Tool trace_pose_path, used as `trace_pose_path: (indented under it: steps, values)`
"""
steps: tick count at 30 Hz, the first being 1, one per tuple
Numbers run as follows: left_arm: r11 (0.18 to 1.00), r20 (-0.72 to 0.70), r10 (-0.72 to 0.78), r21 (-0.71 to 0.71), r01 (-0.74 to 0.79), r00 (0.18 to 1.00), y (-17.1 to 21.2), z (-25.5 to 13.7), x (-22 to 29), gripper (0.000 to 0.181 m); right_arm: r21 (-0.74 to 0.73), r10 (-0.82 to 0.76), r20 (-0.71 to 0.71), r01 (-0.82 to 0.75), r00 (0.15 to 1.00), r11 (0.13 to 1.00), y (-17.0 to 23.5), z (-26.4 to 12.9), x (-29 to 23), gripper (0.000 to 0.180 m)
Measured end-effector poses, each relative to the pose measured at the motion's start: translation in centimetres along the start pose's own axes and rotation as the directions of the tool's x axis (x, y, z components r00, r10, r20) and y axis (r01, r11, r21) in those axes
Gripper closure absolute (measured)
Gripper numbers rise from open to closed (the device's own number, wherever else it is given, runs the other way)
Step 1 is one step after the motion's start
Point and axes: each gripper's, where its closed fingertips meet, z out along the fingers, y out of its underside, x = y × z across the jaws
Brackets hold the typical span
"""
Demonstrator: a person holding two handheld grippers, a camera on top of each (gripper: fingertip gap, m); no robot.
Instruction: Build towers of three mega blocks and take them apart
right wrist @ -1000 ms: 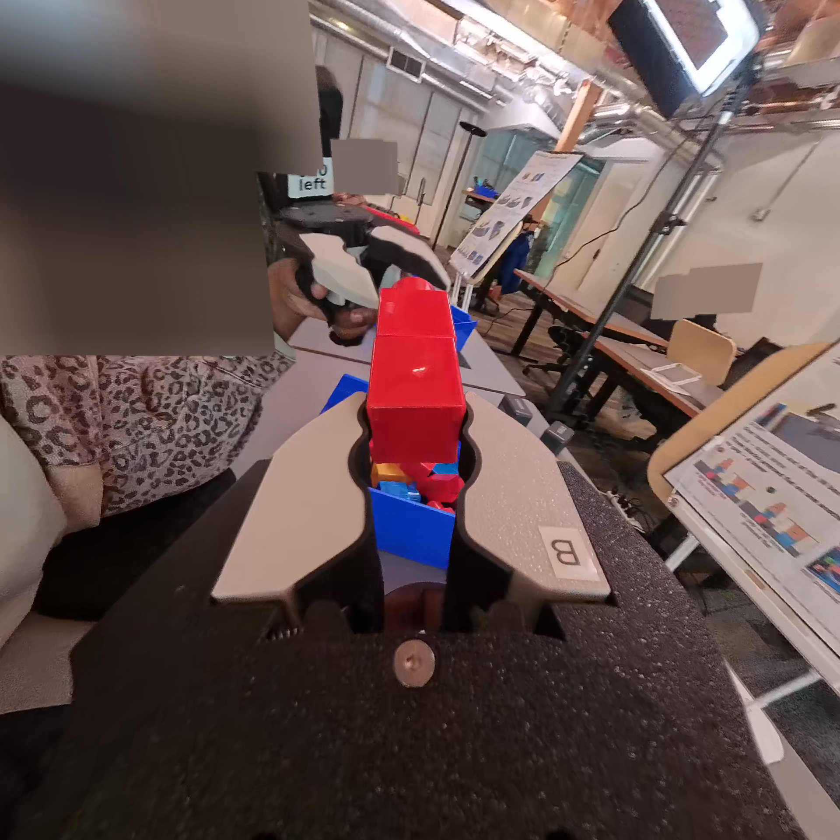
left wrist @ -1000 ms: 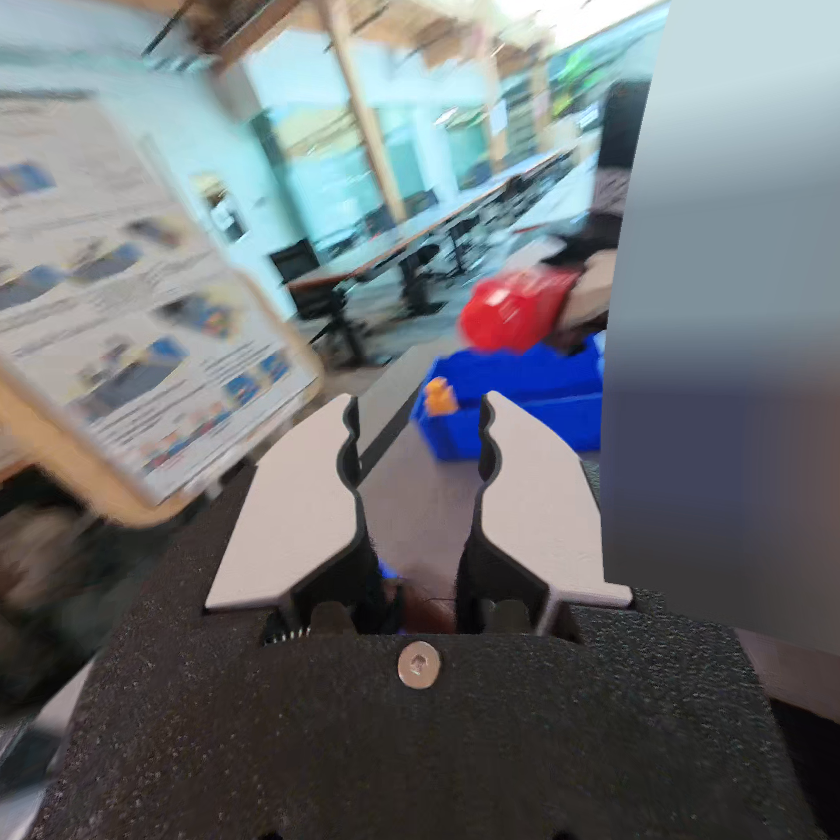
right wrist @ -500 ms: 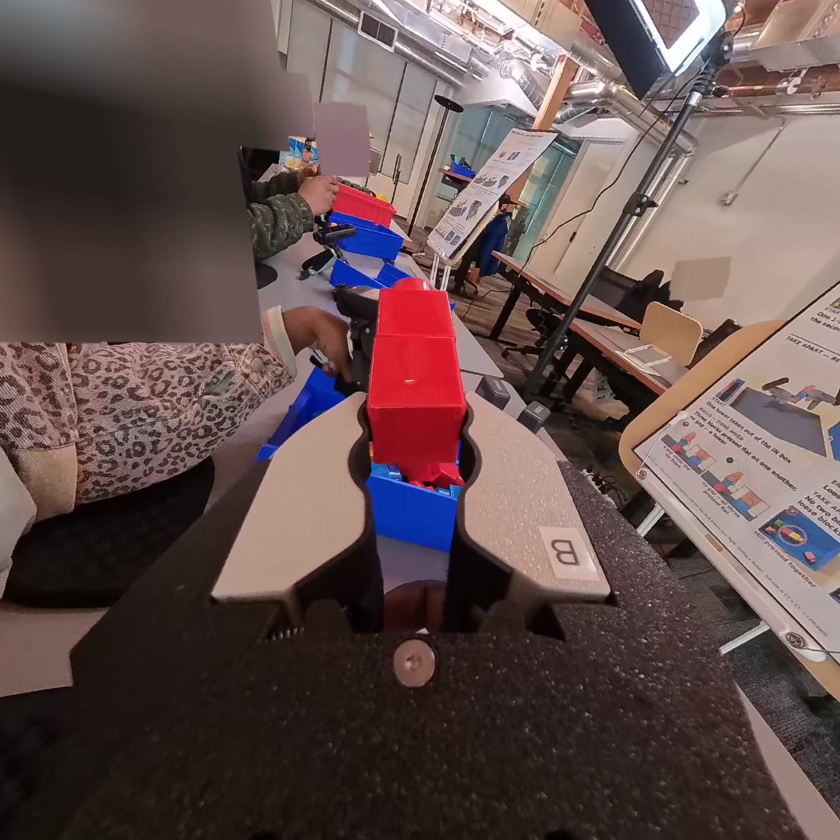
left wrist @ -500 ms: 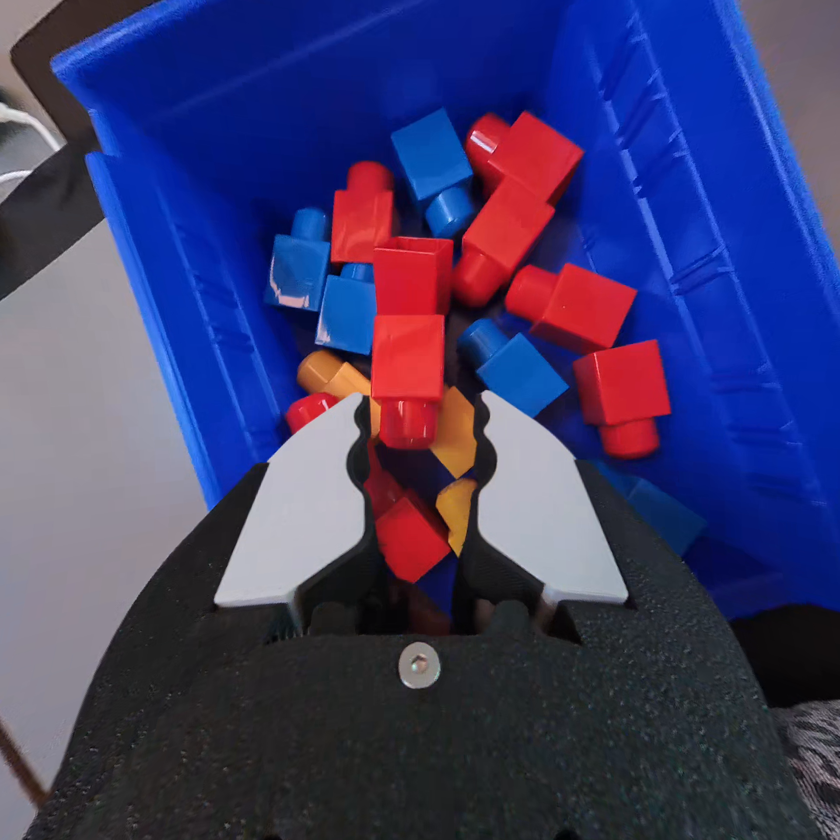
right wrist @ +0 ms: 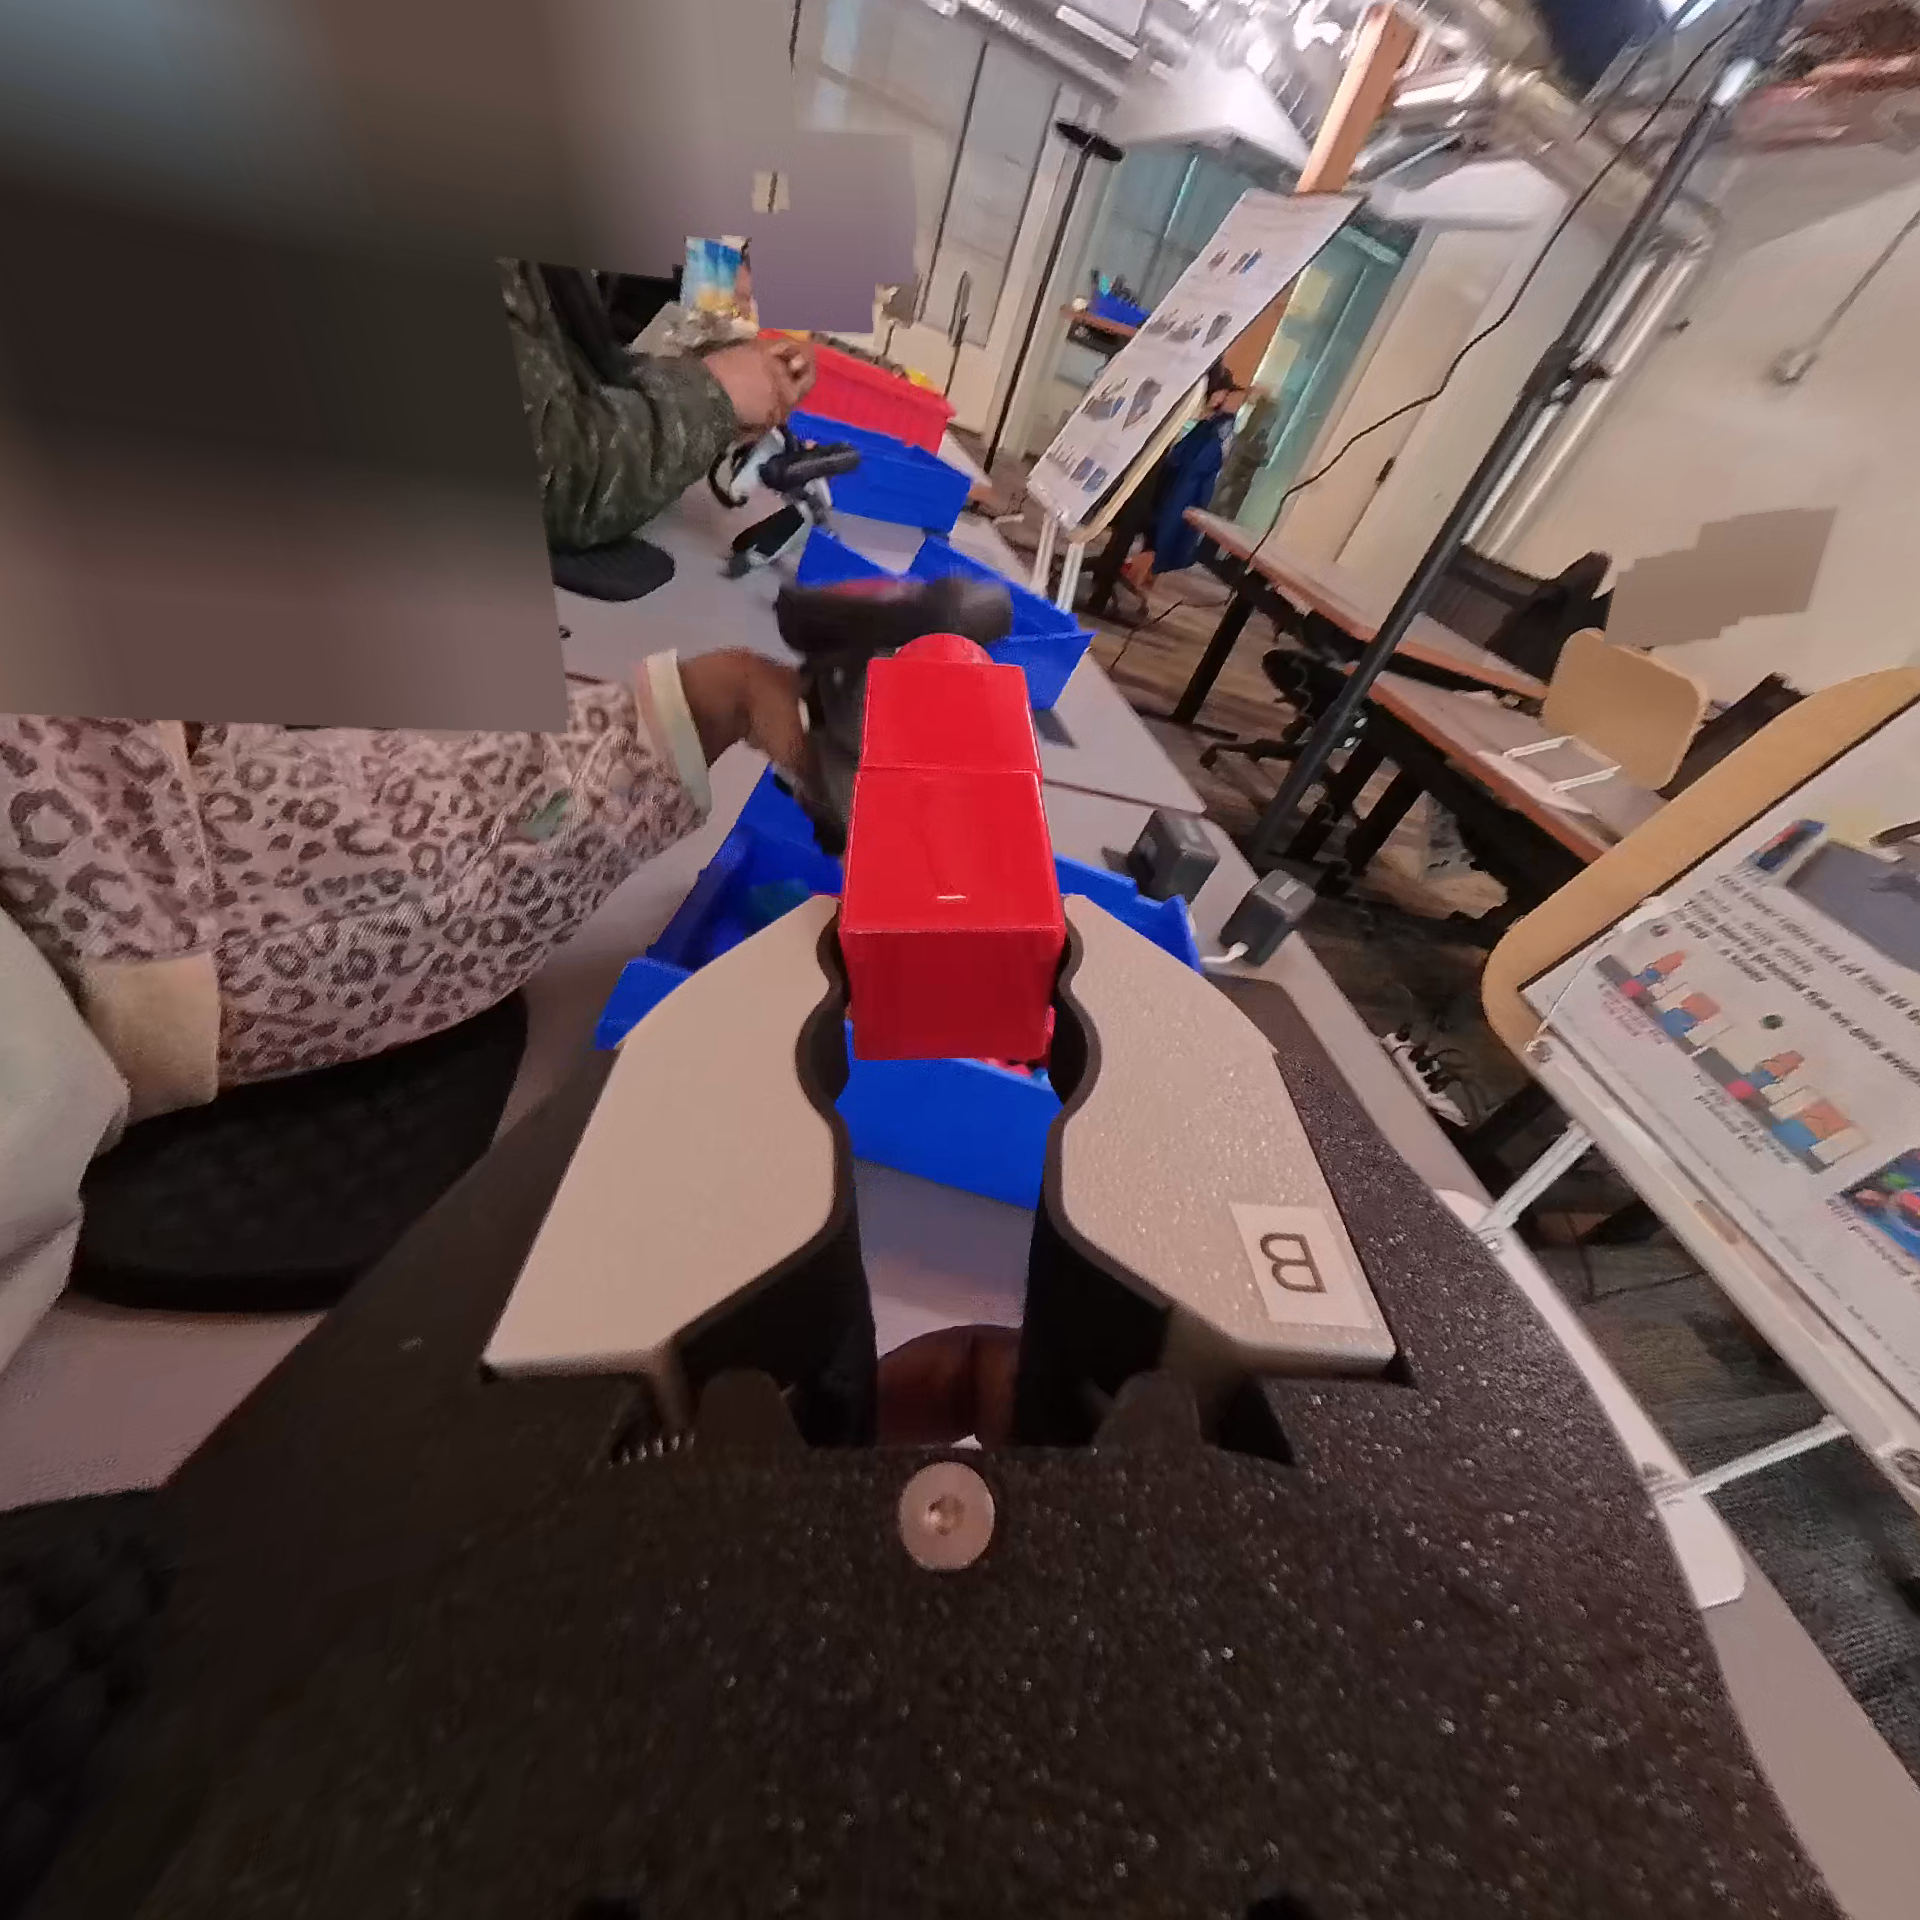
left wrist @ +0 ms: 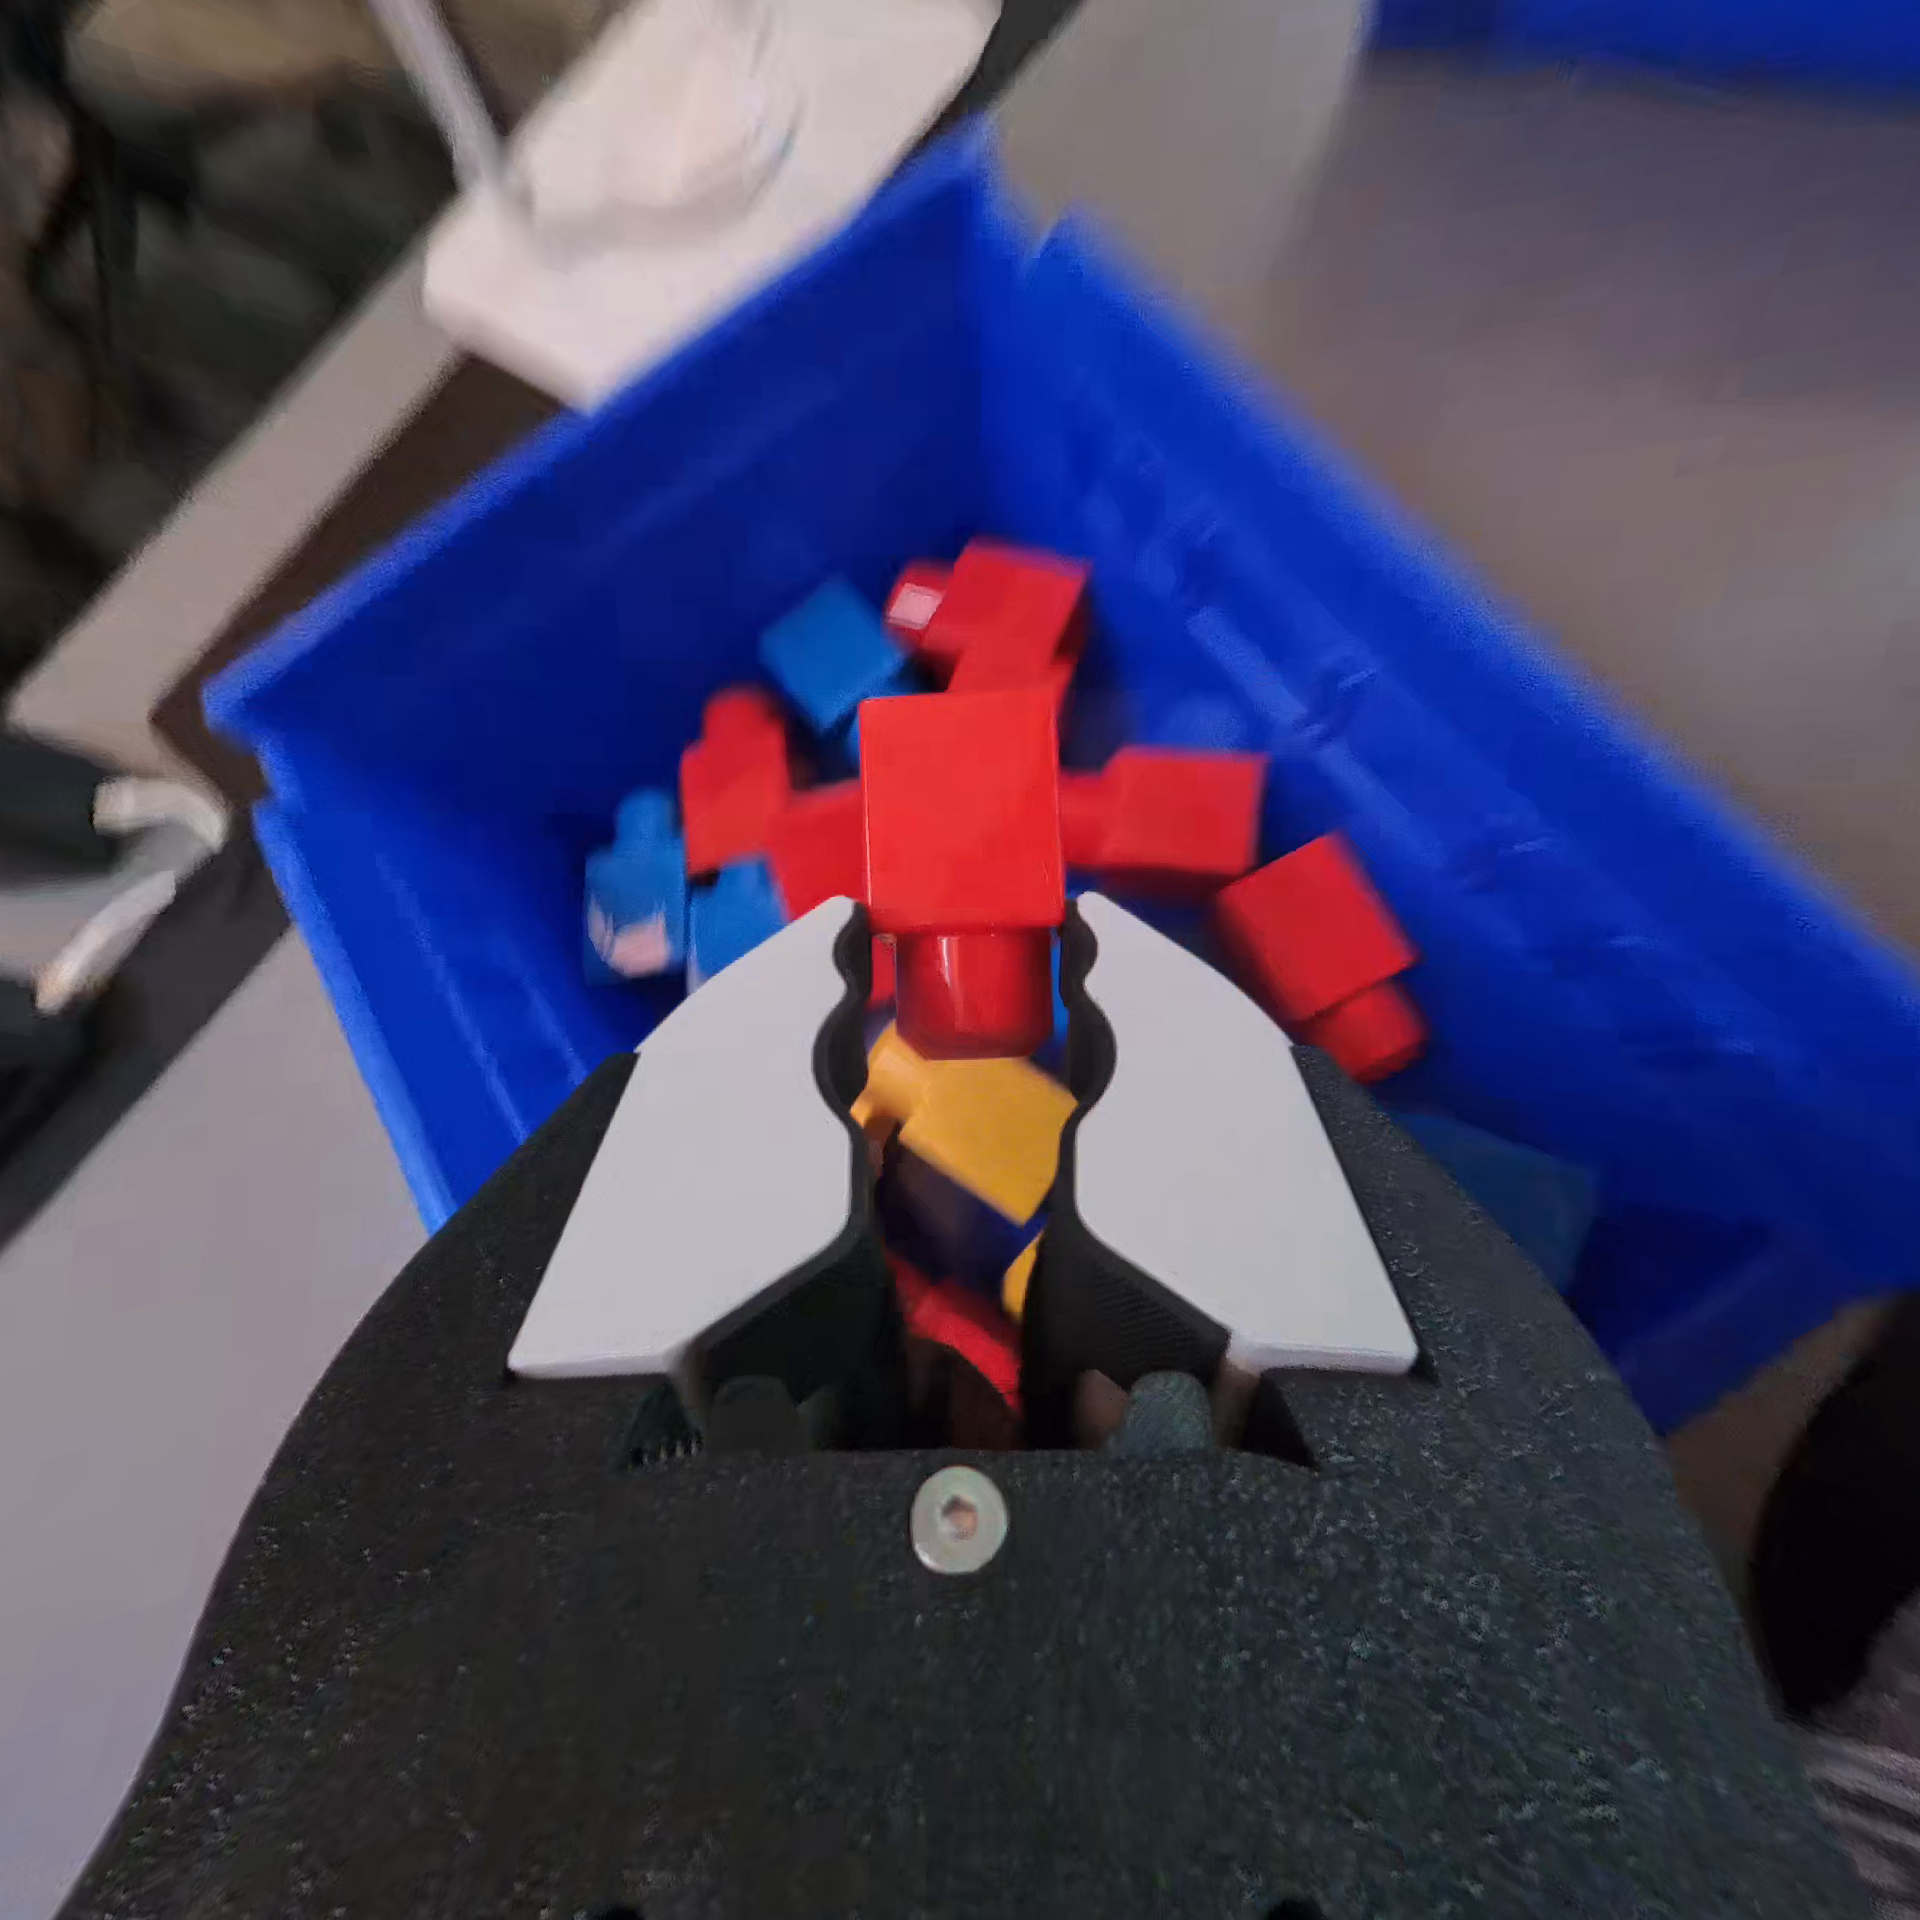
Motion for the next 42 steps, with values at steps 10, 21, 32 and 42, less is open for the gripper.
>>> trace_pose_path:
  steps: [10,21,32,42]
  values:
    - [0.818,-0.314,0.469,0.507,-0.272,0.825,-9.9,-8.9,13.0,0.146,-0.169,-0.078,0.189,0.111,0.979,0.979,3.2,1.4,-3.3,0.144]
    - [0.813,-0.240,0.531,0.417,-0.407,0.813,-11.0,-7.8,14.2,0.146,-0.231,-0.076,0.186,0.119,0.980,0.966,3.4,1.6,-3.7,0.144]
    - [0.762,-0.258,0.616,0.433,-0.481,0.744,-11.7,-7.3,16.1,0.144,-0.233,-0.159,0.216,0.209,0.963,0.950,3.6,1.3,-4.2,0.144]
    - [0.712,-0.240,0.637,0.548,-0.439,0.732,-13.2,-8.4,16.6,0.143,-0.128,-0.167,0.219,0.198,0.961,0.972,2.4,1.9,-4.2,0.144]
